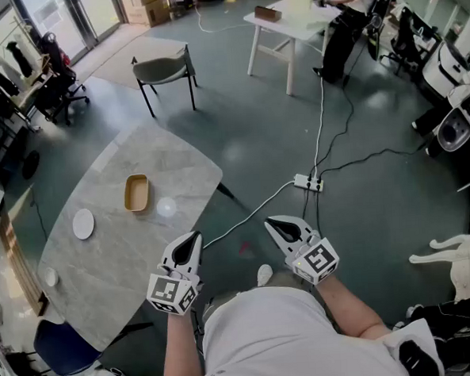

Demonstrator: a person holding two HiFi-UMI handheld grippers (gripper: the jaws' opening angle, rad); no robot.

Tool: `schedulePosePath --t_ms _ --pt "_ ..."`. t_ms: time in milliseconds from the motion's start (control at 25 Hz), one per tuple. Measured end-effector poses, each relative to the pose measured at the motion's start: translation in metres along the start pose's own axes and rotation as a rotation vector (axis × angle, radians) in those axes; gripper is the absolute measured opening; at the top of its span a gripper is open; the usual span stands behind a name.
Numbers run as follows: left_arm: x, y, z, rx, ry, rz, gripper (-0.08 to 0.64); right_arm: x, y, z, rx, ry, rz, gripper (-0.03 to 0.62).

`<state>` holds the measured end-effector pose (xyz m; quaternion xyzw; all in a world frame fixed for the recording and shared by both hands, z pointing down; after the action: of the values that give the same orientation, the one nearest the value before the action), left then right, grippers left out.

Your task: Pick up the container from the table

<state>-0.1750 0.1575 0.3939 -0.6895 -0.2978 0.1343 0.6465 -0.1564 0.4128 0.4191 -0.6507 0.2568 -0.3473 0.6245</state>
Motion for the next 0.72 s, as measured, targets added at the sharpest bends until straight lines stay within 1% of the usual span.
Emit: schedulePosePath --t_ms 240,400,520,600,720 --pt "0.042 0.005 0.019 0.015 -0.003 -0.016 0.002 -0.016 -0.004 0.042 0.030 -0.001 -0.004 0.009" --pt "0.064 0.010 0.030 0.014 0.006 -0.031 0.002 -0.023 -0.007 0.066 0.034 0.012 0.004 0.009" --pt "0.081 0.010 0.035 0.006 0.012 -0.040 0.002 -0.024 -0.012 0.085 0.063 0.032 0.017 0.009" --pt "0.089 0.008 0.032 -0.001 0.015 -0.048 0.002 -0.019 -0.016 0.094 0.083 0.045 0.028 0.009" --pt "0.095 0.002 0.015 -0.018 0.024 -0.055 0.002 -0.001 -0.021 0.100 0.106 0.065 0.032 0.009"
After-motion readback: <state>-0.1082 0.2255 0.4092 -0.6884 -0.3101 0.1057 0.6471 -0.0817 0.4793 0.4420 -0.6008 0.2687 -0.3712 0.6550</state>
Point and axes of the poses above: the fingertips, and each gripper's own axes: x forward along the fingers, z to its right, y out of its top, the point moved 7 cm from there along -x, backward along the fingers
